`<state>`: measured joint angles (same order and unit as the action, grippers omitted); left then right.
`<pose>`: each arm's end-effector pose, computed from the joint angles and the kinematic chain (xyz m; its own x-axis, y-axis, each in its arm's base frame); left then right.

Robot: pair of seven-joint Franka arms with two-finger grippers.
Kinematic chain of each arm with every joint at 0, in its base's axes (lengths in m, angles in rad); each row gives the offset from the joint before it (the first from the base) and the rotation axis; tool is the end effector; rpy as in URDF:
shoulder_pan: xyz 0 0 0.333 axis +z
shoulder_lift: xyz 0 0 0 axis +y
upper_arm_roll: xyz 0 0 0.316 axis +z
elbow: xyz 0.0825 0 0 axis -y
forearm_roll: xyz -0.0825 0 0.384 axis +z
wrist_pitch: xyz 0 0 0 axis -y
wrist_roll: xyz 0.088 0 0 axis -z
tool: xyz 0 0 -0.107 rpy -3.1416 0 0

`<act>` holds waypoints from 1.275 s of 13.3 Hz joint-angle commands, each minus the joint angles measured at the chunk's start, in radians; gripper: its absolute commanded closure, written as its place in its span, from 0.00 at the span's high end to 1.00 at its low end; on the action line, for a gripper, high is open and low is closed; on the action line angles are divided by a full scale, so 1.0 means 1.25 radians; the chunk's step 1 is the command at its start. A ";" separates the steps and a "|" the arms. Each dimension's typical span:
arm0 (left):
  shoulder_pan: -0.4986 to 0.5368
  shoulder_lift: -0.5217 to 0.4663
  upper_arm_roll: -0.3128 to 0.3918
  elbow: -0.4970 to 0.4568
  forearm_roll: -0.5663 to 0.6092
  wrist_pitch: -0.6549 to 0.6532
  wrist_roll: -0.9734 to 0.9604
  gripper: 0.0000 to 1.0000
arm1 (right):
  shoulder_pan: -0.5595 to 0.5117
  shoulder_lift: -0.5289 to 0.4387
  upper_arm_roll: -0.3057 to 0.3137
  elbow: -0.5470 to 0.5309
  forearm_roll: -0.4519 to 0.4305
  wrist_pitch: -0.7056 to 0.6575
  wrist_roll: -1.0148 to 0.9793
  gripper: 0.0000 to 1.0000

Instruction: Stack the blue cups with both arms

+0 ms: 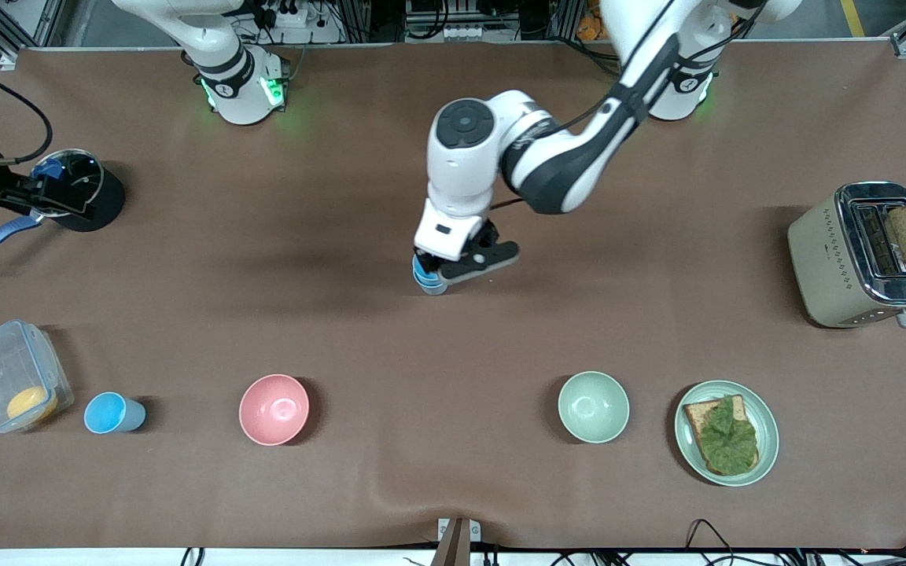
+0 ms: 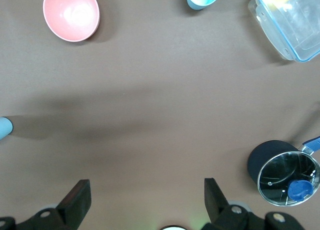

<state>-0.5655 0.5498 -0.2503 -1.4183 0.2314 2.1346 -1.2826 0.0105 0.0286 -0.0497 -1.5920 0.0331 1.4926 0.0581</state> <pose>0.5294 -0.4964 0.4052 0.9056 0.4029 0.1328 0.3836 -0.9114 0.1492 0.5525 -0.0175 0.5925 0.9871 -0.0944 -0.1292 -0.0983 -0.9949 -0.0242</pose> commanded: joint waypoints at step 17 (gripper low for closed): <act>0.553 -0.336 -0.006 -0.020 -0.163 -0.333 0.815 1.00 | -0.019 0.009 0.030 0.018 -0.013 -0.011 -0.001 1.00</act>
<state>0.1077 0.1438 -0.2527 -1.4213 0.0496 1.7234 -0.2929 0.0099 0.0323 -0.0311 -1.5899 0.0193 1.4910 0.0581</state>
